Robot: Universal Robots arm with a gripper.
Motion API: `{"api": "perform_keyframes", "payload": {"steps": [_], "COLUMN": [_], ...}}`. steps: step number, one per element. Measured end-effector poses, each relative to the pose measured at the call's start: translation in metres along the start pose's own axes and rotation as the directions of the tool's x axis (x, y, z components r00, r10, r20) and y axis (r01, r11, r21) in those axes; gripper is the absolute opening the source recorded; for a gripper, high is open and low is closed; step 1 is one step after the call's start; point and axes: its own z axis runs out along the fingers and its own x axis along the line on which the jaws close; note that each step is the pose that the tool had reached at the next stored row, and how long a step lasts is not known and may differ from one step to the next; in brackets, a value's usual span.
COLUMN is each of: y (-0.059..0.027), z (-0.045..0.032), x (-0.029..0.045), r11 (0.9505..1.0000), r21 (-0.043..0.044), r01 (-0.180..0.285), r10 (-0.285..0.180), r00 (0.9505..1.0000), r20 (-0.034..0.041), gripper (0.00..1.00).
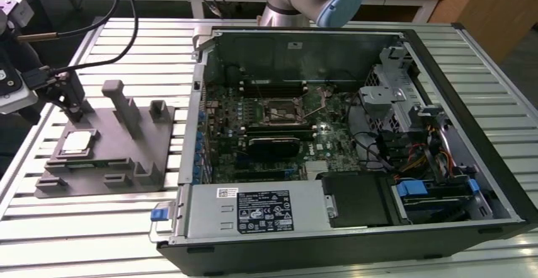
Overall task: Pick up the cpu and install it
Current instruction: 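Pick up the cpu and move it towards the insertion slot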
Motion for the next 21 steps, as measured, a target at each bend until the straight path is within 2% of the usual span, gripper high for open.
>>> {"api": "perform_keyframes", "payload": {"steps": [21], "y": [-0.0005], "z": [0.0129], "x": [0.0023], "r11": [1.0], "r21": [0.0], "r01": [0.0], "r10": [0.0], "r00": [1.0], "r20": [0.0], "gripper": [0.71]}}
